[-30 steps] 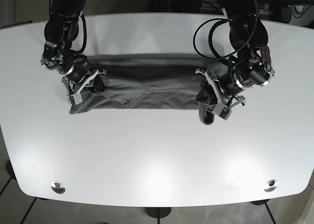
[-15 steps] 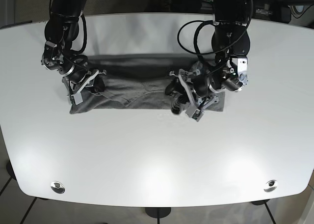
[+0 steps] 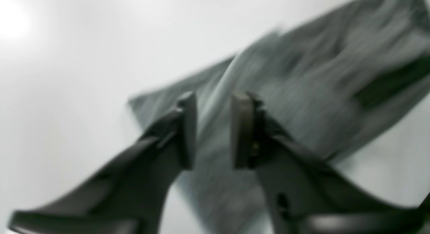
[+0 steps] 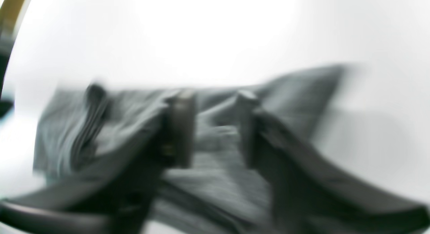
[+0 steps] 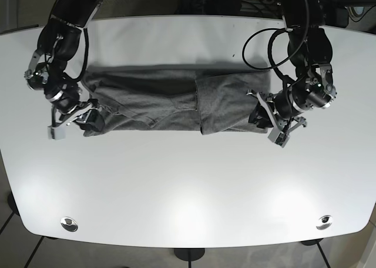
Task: Fold the T-shirt properly
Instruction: 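Fold the grey strip in half, bringing both grippers together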
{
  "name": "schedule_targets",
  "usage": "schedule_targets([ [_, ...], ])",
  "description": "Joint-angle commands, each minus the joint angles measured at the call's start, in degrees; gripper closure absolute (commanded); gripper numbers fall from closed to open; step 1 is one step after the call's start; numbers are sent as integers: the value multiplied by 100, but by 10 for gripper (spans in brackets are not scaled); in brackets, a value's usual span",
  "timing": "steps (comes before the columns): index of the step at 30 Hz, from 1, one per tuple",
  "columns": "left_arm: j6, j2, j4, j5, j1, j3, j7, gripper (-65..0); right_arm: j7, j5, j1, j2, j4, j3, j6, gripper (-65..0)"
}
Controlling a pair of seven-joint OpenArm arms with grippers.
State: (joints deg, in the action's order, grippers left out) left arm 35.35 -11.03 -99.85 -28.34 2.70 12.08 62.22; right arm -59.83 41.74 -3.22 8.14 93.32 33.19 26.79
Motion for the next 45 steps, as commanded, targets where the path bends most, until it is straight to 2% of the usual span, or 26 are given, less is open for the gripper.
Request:
schedule_targets([
  [1, 302, -97, 29, -107, 25, 221, -134, -60, -113, 367, -104, 61, 79, 351, 7, -447],
  [2, 465, -132, 275, -107, 16, 362, -134, -53, -166, 517, -166, 69, -70, 598, 7, -537],
  [4, 465, -185, 671, -107, -19, 617, -134, -50, -360, 728, -201, 105, -457, 958, 7, -609],
  [6, 465, -203, 1023, -107, -19, 854, -230, -50, -439, 780, -209, 245, -888, 1204, 7, -598],
  [10, 465, -212, 1410, -98, -178, 863, -828, -53, -430, 754, -95, 280, -1407, 1195, 7, -569],
  [12, 465, -212, 1638, -98, -195, 863, -916, -53, -421, 754, 28, 245, -1477, 1178, 7, -569],
  [18, 465, -212, 2060, -98, -160, 863, -942, -53, -43, 754, 300, 228, -1486, 193, 7, -569],
  [22, 465, -212, 2060, -98, -186, 863, -942, -53, -25, 754, 274, 87, -1486, -53, 7, -566],
  [23, 465, -212, 2060, -98, -195, 863, -942, -53, -17, 754, 265, 43, -1486, -53, 7, -544],
  [24, 465, -212, 2060, -98, -195, 863, -942, -53, -17, 754, 230, 43, -1486, -62, 7, -495],
  [25, 465, -212, 2060, -98, -195, 863, -942, -53, -17, 745, 160, 34, -1486, -62, 7, -412],
  [27, 465, -185, 2060, -98, -195, 863, -942, -53, -17, 745, 107, 34, -1494, -79, -2, -187],
  [28, 465, -176, 2060, -98, -195, 863, -942, -53, -17, 745, 98, 43, -1494, -123, -10, -36],
  [29, 465, -168, 2069, -98, -195, 863, -942, -53, -17, 745, 81, 69, -1486, -220, -63, -13],
  [30, 465, -159, 2069, -98, -186, 819, -942, -53, -17, 745, 45, 78, -1451, -308, -213, -27],
  [31, 465, -106, 2069, -98, -169, 713, -942, -53, -17, 754, 45, 78, -1442, -308, -257, -17],
  [33, 465, 8, 2069, -98, -160, 590, -942, -53, -17, 754, 45, 140, -1336, -308, -274, -17],
  [38, 390, 413, 2069, -98, -134, 511, -942, -54, -52, 754, 362, 157, 352, -466, -283, -17],
  [42, 355, 624, 2086, -98, 33, -227, -1171, -54, -52, 780, 467, 148, 1433, -1029, -283, -17],
  [43, 276, 720, 2086, -98, 33, -359, -1303, -54, -52, 789, 476, 105, 1609, -1205, -283, -17],
  [45, -261, 887, 2271, -116, 51, -728, -1584, -54, -52, 763, 467, -27, 1864, -1583, -274, -17],
])
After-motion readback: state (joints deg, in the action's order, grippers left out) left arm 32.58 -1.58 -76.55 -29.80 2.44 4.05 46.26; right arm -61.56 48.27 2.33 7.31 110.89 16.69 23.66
